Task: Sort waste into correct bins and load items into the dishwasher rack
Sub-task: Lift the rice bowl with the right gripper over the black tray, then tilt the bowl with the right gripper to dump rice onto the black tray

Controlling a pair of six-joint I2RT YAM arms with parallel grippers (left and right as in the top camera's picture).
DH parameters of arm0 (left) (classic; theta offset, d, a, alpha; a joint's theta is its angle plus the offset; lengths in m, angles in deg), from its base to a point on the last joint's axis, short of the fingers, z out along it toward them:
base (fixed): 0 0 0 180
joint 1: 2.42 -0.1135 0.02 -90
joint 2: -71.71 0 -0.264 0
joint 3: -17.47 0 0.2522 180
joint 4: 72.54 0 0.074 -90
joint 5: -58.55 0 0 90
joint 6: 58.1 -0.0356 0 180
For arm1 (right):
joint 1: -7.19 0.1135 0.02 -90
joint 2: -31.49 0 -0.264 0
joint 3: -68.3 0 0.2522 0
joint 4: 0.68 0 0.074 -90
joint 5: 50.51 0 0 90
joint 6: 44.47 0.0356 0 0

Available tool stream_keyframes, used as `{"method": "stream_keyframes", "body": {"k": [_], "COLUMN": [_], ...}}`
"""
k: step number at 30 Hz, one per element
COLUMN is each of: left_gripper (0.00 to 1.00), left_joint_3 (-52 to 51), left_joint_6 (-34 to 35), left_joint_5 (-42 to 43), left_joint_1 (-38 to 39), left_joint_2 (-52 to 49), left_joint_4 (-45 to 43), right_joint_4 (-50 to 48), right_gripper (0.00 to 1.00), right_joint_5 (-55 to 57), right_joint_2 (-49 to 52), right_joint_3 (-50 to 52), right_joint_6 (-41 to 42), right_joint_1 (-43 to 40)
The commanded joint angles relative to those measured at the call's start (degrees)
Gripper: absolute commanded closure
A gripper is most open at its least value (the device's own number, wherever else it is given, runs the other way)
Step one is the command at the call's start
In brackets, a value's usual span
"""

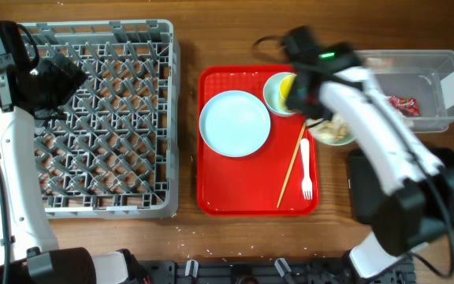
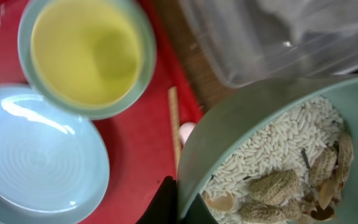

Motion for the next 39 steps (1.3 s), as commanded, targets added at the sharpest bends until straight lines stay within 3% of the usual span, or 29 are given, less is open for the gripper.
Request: {"method": "stream_keyframes", "body": {"k": [1,4,6,9,16,19,26,29,37,39], "left_gripper": [0.0,0.0,0.0,0.0,0.0,0.0,0.0,0.0,0.0,0.0], "left_joint_3": [0.0,0.0,0.0,0.0,0.0,0.0,0.0,0.0,0.0,0.0], "left_joint_6": [0.3,0.3,0.3,0.3,0.3,0.3,0.3,0.3,0.3,0.3], "left_joint_5": [-0.8,-0.8,-0.8,-0.8,-0.8,-0.8,-0.8,-0.8,-0.8,-0.8], "left_joint_1": [-0.2,-0.2,-0.2,-0.2,-0.2,-0.2,-0.2,-0.2,-0.2,-0.2], "left_joint_2": [0.1,0.1,0.1,0.1,0.1,0.1,0.1,0.1,0.1,0.1], "left_joint_4": [-0.2,-0.2,-0.2,-0.2,-0.2,-0.2,-0.2,-0.2,-0.2,-0.2], "right_joint_4": [0.2,0.1,0.2,0.2,-3.5,-4.5,-11.3,-10.3,-13.2,-16.3], "right_gripper": [0.96,0.96,0.96,0.96,0.96,0.96,0.96,0.96,0.96,0.96], "right_joint_5": [-11.3,-22.8,-23.3,-26.0,-47.3,-58.8,-67.1,-78.5,-78.7,-75.9], "right_joint_2": [-7.3,-7.6,-7.6,-7.6,-7.6,-7.4,-7.3,-7.3,-6.7,-6.2], "right_joint_3": [-1.4,-0.4,1.4,3.3,14.5,18.7,27.3,28.8,29.7,29.7], "right_joint_6": [-6.9,-13.3,-13.8,-15.4,-29.9,-36.4,-35.4,-41.3,-40.1,-33.9], "right_joint_1": [-14.4,-28.1,-35.0,-42.2,-60.2,-64.5,-72.8,-75.2,-75.7,-75.9]}}
